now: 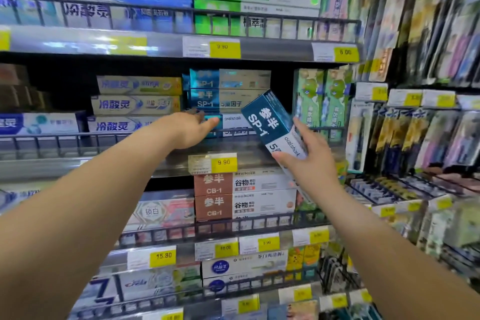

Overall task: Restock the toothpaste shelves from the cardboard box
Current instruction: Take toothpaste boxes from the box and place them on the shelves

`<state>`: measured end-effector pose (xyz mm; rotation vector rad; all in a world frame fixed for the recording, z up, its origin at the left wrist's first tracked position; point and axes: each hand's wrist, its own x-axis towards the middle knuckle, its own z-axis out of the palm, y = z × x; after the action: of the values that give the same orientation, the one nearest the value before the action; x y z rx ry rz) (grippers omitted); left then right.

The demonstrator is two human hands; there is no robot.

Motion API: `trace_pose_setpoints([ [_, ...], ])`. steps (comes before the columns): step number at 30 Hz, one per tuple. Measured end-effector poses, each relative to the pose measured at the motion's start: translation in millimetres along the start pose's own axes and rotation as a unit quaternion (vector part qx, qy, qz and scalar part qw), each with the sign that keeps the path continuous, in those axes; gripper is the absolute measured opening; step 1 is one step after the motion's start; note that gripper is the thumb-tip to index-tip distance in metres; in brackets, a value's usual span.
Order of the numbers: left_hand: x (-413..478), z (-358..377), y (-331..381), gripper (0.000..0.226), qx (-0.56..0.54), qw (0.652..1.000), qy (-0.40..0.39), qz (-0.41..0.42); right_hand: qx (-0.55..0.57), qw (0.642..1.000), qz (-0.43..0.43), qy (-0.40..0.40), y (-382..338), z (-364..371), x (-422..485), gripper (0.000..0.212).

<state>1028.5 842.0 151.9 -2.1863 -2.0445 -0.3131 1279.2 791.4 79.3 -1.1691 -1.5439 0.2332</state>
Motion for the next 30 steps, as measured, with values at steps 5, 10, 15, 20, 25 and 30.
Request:
trace_pose_setpoints([
  [5,-11,9,-6,0.069,0.044,0.986,0.152,0.049,-0.062,0.997,-0.038,0.007,-10,3,-3,0.076],
  [10,-34,24,-36,0.060,0.034,0.964,0.257,0.056,-0.230,0.958,-0.166,0.037,-36,18,18,0.066],
  [15,-49,30,-62,0.055,0.030,0.953,0.299,0.045,-0.331,0.913,-0.237,0.032,-72,50,48,0.058],
  [20,-52,28,-70,0.048,0.007,0.951,0.309,0.027,-0.334,0.921,-0.185,-0.075,-94,73,71,0.054],
  [25,-49,29,-65,0.055,0.004,0.949,0.313,0.042,-0.308,0.933,-0.087,-0.162,-94,71,93,0.057],
  [30,-47,33,-62,0.055,0.010,0.946,0.320,0.048,-0.230,0.942,-0.045,-0.239,-83,70,93,0.044],
])
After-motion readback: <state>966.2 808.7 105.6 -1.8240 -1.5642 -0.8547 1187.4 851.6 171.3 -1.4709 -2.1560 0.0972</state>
